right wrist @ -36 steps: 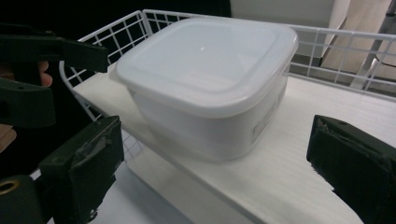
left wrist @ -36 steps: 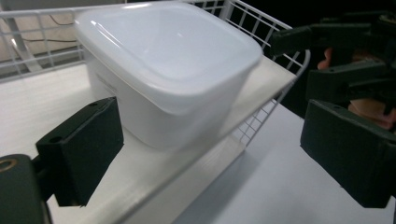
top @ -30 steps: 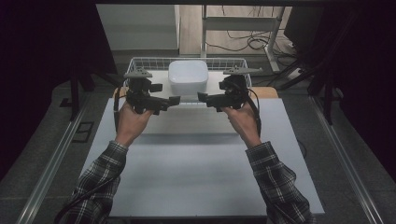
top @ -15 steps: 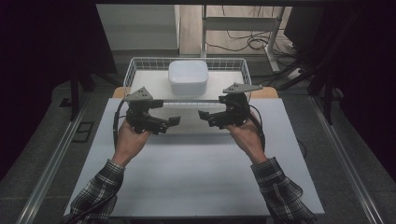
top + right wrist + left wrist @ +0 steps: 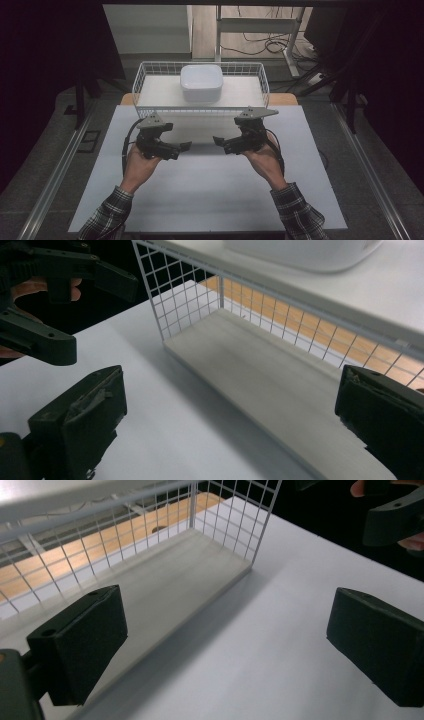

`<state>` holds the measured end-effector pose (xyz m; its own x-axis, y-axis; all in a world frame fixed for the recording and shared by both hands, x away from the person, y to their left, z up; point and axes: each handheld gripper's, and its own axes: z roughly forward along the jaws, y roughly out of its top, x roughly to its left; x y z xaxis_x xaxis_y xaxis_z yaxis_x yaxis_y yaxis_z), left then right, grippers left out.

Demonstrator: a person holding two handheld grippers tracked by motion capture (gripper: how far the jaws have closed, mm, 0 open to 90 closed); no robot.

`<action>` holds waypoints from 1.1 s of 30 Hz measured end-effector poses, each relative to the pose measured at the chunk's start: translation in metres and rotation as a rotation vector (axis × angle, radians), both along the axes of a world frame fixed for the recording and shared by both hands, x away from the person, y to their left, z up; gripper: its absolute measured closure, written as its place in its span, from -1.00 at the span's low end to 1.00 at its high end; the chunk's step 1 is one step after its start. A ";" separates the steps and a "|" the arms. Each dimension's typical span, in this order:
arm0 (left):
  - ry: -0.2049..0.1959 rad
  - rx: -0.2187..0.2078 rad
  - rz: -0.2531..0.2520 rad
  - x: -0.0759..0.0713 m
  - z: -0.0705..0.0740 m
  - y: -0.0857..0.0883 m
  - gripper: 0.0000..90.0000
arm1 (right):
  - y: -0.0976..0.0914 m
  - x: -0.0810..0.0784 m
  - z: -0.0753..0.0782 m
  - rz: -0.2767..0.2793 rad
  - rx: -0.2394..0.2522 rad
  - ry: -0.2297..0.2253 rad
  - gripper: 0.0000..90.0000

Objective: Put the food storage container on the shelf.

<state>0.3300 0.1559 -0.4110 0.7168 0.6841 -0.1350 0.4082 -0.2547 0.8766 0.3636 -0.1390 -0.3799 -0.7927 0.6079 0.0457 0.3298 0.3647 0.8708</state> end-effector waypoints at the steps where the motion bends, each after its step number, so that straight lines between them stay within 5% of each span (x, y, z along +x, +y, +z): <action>1: 0.000 0.001 0.002 -0.001 -0.003 0.000 -0.95 | -0.001 -0.001 -0.003 0.003 -0.001 -0.002 -1.00; 14: 0.027 0.000 -0.005 -0.015 -0.041 -0.007 -0.94 | -0.008 -0.017 -0.039 0.045 0.029 0.026 -1.00; 22: 0.049 0.026 -0.004 -0.028 -0.070 -0.011 -0.96 | -0.016 -0.031 -0.070 0.022 -0.036 0.044 -1.00; 33: 0.048 0.037 0.018 -0.049 -0.076 0.005 -0.96 | -0.036 -0.051 -0.078 -0.021 -0.035 0.054 -1.00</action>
<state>0.2808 0.1608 -0.4871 0.6979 0.7018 -0.1429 0.4539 -0.2791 0.8462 0.3125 -0.1755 -0.4579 -0.7767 0.6263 0.0665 0.3836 0.3867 0.8387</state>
